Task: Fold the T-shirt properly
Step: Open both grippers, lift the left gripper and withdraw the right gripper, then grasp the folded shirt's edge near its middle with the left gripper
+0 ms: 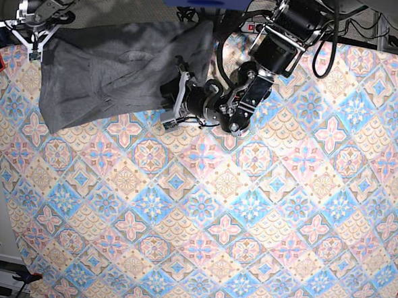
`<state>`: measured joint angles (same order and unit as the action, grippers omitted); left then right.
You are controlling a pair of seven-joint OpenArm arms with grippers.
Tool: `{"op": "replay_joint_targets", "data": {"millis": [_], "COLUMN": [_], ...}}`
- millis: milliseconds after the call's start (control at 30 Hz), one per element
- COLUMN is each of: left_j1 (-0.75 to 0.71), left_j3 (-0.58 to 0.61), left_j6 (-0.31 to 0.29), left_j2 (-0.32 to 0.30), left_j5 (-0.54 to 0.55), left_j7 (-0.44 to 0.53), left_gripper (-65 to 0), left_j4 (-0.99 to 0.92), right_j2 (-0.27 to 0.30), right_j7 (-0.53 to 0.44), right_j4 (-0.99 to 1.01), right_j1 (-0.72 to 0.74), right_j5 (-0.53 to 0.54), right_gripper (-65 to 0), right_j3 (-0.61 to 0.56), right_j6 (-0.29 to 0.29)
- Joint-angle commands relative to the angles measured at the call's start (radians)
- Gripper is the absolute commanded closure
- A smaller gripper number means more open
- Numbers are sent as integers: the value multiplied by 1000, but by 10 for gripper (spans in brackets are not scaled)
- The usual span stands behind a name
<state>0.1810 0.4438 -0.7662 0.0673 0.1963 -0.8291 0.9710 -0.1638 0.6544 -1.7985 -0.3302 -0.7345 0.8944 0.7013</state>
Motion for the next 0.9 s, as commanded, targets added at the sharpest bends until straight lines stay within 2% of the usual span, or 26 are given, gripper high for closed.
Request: {"op": "replay_joint_targets", "data": {"millis": [0,167,500,600,767,867], "left_j1": [22,102,248,314,417,437], "left_j3": [-20,-64,-67,-73,-175,-225], "left_j6": [68,68,68,68,68,68], "left_j2": [-11,-11,-8,-8,-8,-10], "left_j5": [-122,-122,-116,-114,-114,-114], "left_j7": [-42,-42,-26,29,139,135], "left_gripper": [0,0,0,0,0,0], "left_j4": [-8,-10,-30,-149,-401,-435], "right_j2": [7,7,7,7,7,7], "right_j7": [-2,-2,-2,-2,-2,-2], "right_j4": [-10,-4,-5,-5,-4,-4], "right_j1": [-17,-65,-51,-51,-51,-51], "right_j5": [-10,-90,-90,-90,-90,-90], "right_gripper": [-145,-143,-143,-143,-142,-142], "right_j3": [6,-28,-34,-33,-31,-31], "right_j6": [-3,-3,-3,-3,-3,-3]}}
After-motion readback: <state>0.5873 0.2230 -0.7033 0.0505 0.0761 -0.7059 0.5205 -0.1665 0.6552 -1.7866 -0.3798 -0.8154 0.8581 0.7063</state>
